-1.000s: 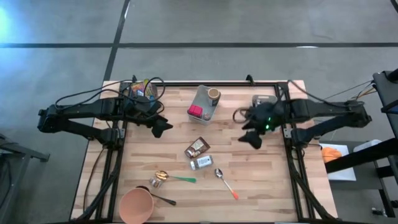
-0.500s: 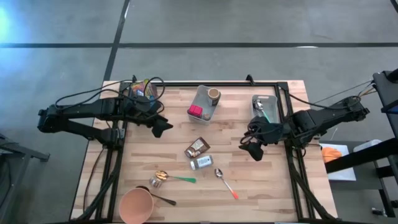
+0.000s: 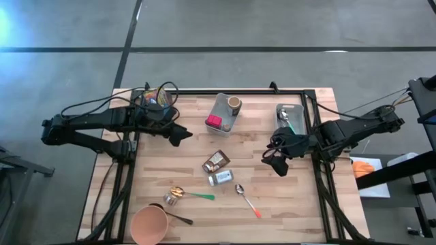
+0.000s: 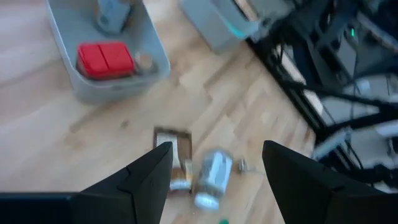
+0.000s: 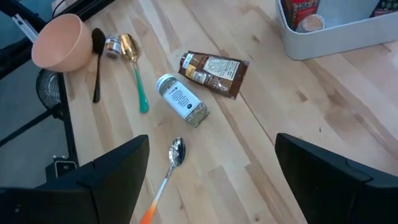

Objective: Pick & Place Food Item
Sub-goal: Put the green spoon into the right gray bin

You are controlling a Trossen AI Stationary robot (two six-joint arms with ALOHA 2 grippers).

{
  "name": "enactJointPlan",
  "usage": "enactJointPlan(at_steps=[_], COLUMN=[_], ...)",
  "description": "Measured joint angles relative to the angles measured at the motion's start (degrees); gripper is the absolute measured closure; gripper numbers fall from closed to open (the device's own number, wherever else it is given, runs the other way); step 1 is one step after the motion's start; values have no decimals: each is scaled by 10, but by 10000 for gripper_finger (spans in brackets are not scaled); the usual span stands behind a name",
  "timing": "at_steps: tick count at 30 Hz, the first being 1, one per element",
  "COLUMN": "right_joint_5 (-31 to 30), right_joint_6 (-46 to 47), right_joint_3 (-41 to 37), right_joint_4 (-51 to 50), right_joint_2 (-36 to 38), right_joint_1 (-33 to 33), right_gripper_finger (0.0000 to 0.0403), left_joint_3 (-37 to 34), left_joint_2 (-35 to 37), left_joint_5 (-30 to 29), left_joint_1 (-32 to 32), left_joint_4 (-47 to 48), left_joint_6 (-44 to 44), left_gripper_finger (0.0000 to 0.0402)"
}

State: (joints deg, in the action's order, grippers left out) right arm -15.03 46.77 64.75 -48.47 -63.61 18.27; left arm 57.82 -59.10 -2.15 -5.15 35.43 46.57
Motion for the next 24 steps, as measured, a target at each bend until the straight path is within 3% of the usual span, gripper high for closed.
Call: enactJointPlan(at_steps=[3, 6, 12, 15, 24], right_joint_5=[0, -1, -1, -1, 0], right_joint_6=[-5, -9, -24, -32, -37], right_joint_3=[0, -1, -2, -2, -4], right_joint_4=[0, -1, 0, 1, 5], right_joint_2=[0, 0, 0, 0, 0], right_joint_1=[0, 0, 0, 0, 0], right_gripper_finger=[58, 58, 58, 58, 58], left_joint_3=[0, 0, 1, 1, 6], left_joint_2=[-11, -29, -84, -108, -165], left_joint_5=[-6, 28, 184, 235, 237], left_joint_1=[0, 0, -1, 9, 71], left_joint_4=[1, 6, 3, 4, 4], left_joint_6=[28, 48, 21, 7, -153], left_gripper_finger=[150, 150, 150, 150, 150])
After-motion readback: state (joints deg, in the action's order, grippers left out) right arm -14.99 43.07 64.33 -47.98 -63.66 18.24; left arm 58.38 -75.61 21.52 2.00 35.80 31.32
